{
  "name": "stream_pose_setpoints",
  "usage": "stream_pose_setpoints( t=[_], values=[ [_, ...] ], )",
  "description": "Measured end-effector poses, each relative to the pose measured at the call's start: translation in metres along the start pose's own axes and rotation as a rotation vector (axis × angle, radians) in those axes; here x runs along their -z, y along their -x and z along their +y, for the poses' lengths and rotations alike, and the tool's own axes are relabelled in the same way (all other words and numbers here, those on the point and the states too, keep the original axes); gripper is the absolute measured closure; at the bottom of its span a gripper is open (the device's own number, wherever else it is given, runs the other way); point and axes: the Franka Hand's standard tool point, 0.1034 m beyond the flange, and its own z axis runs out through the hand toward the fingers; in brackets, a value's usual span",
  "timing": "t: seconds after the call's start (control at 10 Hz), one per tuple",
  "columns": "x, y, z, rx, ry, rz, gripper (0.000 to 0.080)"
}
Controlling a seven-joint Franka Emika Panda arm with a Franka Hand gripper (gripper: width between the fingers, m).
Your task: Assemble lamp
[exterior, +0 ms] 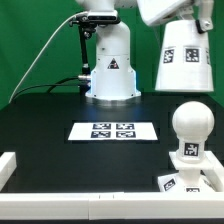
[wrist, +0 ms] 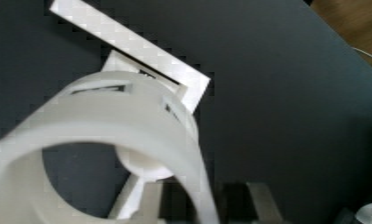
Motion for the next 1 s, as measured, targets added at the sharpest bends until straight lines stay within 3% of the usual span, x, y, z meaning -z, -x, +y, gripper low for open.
stream_pose_setpoints(
  t=[0.2,0.4,0.6,1.0],
  values=[
    [-0.006,-0.016,-0.015,-0.004,0.003,0.008,0.0757],
    [-0.016,-0.029,-0.016,-0.010,0.020,0.014,0.0757],
    [-0.041,-0.028,-0.013,-0.044,0.045,0.020,0.0757],
    [-0.068,-0.030,-0.008,-0.053,0.036,0.061,0.0757]
  ],
)
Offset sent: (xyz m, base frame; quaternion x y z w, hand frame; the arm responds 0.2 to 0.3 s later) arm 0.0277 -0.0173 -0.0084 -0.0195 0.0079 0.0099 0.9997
